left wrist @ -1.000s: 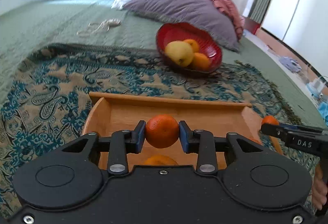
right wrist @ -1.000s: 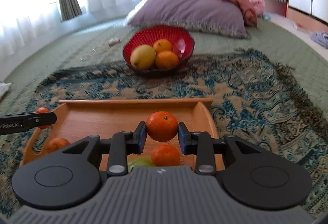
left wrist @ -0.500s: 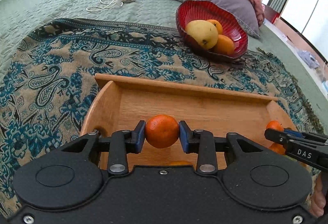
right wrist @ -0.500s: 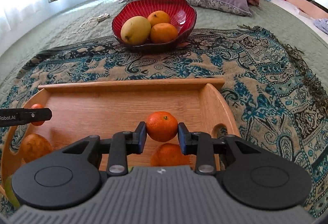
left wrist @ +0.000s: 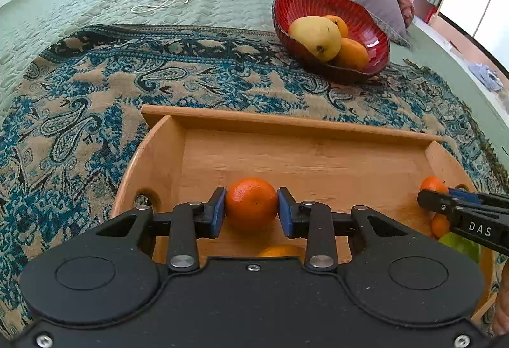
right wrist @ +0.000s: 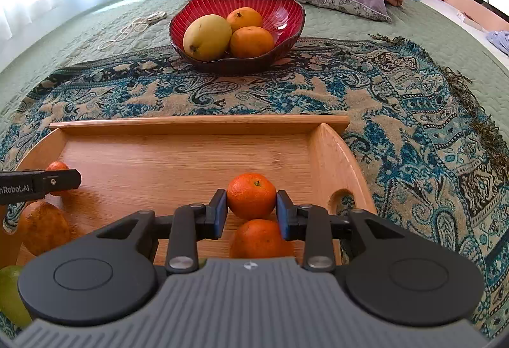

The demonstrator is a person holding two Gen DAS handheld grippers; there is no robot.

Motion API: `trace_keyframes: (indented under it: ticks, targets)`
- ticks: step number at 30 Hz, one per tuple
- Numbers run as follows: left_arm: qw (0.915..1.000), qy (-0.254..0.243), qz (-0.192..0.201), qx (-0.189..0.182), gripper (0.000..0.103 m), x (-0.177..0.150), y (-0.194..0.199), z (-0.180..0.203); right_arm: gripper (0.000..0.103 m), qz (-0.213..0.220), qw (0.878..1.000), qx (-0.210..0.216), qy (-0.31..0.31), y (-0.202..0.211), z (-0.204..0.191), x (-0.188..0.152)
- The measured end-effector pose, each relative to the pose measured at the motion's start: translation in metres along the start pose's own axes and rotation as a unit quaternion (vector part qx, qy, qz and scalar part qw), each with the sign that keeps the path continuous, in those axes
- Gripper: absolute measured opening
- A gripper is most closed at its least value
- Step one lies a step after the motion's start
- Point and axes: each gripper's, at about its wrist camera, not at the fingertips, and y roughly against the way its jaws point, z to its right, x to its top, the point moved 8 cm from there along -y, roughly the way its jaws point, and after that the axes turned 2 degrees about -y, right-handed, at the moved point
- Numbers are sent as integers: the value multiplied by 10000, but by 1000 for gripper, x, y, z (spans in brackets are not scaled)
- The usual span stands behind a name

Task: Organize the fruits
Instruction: 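Carry both held tangerines up and over the wooden tray, then open both tools to release the tangerines onto the tray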

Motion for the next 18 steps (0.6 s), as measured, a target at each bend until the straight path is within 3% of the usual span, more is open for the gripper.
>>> trace_keyframes:
  ticks: [18]
  targets:
    - [9998, -160, 74, 102, 33, -1, -1, 3, 38, -104, 9996, -229, 146, -6, -1, 1]
